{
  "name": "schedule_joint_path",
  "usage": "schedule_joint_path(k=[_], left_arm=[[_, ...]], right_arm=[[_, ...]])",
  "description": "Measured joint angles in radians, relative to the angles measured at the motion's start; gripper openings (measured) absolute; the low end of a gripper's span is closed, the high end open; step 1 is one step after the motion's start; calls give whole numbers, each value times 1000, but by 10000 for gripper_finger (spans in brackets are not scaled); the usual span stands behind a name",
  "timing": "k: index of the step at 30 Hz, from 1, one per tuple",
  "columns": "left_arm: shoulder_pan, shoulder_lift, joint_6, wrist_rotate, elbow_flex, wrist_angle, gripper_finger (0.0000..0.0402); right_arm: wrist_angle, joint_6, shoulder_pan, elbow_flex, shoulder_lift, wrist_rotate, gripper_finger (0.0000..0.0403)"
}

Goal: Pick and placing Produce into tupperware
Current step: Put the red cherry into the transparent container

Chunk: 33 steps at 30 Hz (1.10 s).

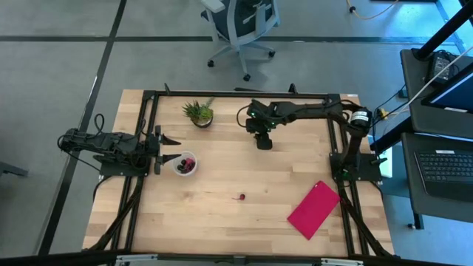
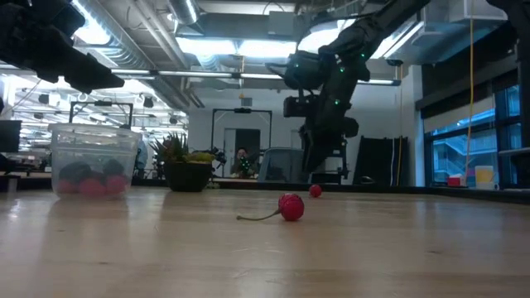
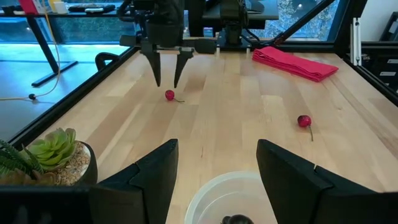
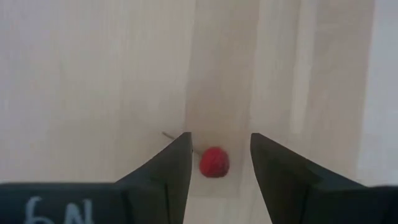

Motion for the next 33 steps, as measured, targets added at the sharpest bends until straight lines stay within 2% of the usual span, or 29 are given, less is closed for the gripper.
schedule_joint_path(k=[12,20,24,27,33], left_arm=[[0,0,0,-1,0,1,212],[0,0,1,-2,0,1,212],[0,0,1,-2,0,1,212],[0,0,1,-2,0,1,212],[0,0,1,-2,0,1,212]], right_arm=[[-2,5,-3,-17,0,16,173],[4,30,-3,-17,0,17,259],[-7,72,-2,-17,0,33,284],[-10,96,-3,-17,0,78,286],[-10,106,-3,-17,0,80,272]])
